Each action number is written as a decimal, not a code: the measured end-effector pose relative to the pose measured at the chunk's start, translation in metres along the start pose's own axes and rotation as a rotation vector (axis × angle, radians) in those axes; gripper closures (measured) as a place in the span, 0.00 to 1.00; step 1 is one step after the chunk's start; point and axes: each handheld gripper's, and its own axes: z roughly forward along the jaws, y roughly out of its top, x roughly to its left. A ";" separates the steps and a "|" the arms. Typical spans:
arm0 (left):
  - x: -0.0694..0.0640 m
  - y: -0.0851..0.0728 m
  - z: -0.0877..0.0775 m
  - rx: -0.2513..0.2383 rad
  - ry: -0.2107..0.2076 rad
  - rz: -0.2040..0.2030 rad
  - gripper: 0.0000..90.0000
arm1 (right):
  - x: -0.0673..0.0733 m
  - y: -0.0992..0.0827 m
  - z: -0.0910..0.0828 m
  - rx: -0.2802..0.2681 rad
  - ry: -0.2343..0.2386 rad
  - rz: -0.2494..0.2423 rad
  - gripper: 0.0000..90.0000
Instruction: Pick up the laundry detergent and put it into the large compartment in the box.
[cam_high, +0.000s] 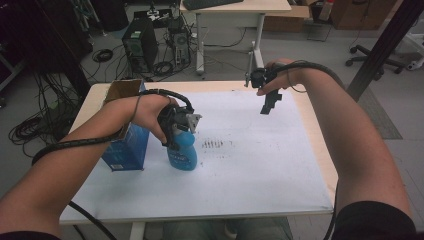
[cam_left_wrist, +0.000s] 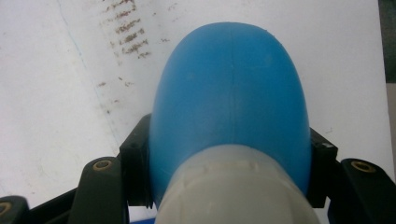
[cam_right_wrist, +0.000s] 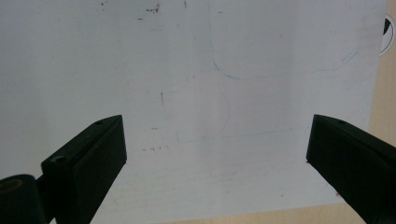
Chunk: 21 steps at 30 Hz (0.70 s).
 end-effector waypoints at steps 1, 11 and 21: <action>0.000 0.000 0.000 0.001 0.000 0.003 0.42 | 0.000 0.000 0.000 0.001 -0.001 0.000 0.05; -0.002 0.003 -0.008 -0.005 0.004 0.005 0.42 | 0.001 0.001 0.000 0.002 0.002 -0.004 0.05; -0.005 0.005 -0.036 0.000 0.025 -0.002 0.42 | 0.002 0.002 -0.001 -0.002 0.000 -0.005 0.05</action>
